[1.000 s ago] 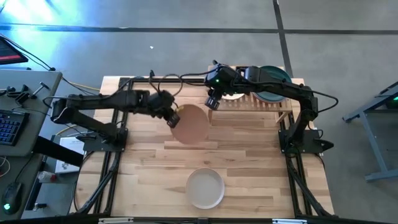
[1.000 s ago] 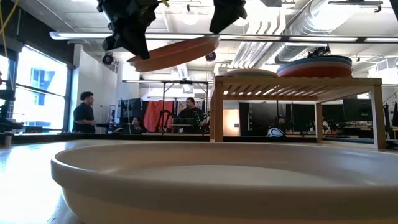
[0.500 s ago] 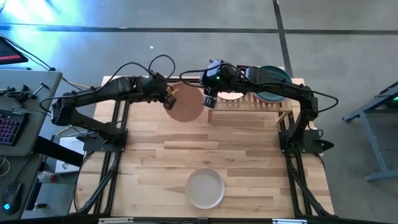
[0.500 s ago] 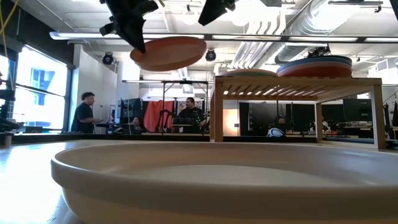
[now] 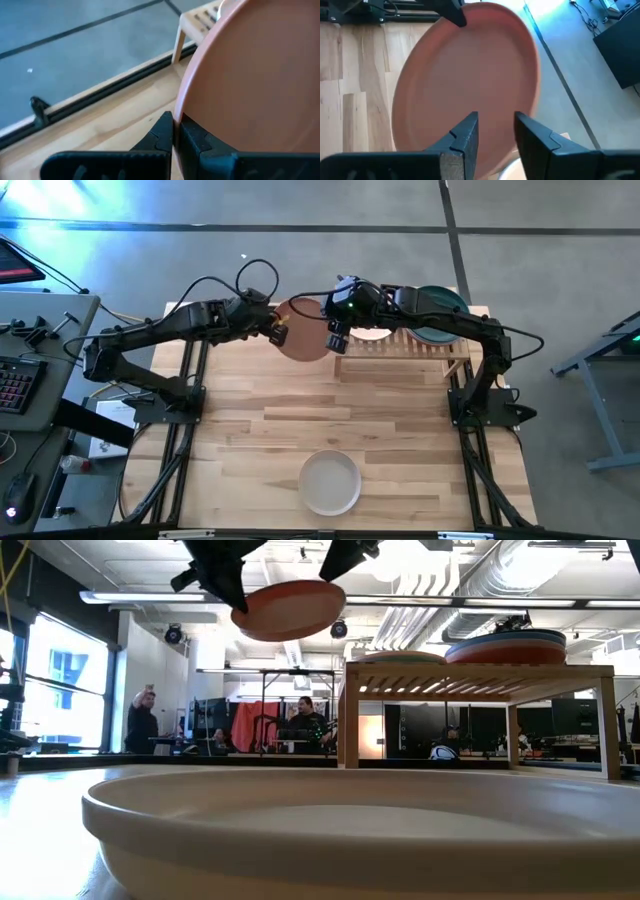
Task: Place and stack plates onto a shelf
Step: Stack the brown plate on top of the light yellow plate onto the shelf
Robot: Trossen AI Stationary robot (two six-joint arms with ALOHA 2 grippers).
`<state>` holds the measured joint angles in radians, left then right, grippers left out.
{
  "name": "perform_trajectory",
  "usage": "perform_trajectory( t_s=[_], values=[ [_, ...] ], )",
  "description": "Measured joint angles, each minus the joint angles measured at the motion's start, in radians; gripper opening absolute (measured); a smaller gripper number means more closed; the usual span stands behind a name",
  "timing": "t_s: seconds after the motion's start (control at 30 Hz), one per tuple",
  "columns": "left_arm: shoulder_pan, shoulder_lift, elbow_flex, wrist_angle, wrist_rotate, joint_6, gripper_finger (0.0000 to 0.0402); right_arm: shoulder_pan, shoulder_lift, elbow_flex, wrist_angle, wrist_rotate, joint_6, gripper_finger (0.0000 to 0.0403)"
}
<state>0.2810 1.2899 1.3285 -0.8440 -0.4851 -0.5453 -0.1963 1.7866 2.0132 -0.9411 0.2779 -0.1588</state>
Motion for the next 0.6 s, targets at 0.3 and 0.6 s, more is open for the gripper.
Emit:
perform_trajectory(
  t_s=[0.3,0.6],
  values=[
    [0.000,0.000,0.000,0.033,-0.003,0.040,0.0001,0.000,0.000,0.000,0.005,0.073,0.013,0.0108],
    [0.005,0.001,0.000,0.028,0.000,0.058,0.0001,0.002,0.000,0.000,0.041,0.120,-0.007,0.0108]
  ],
)
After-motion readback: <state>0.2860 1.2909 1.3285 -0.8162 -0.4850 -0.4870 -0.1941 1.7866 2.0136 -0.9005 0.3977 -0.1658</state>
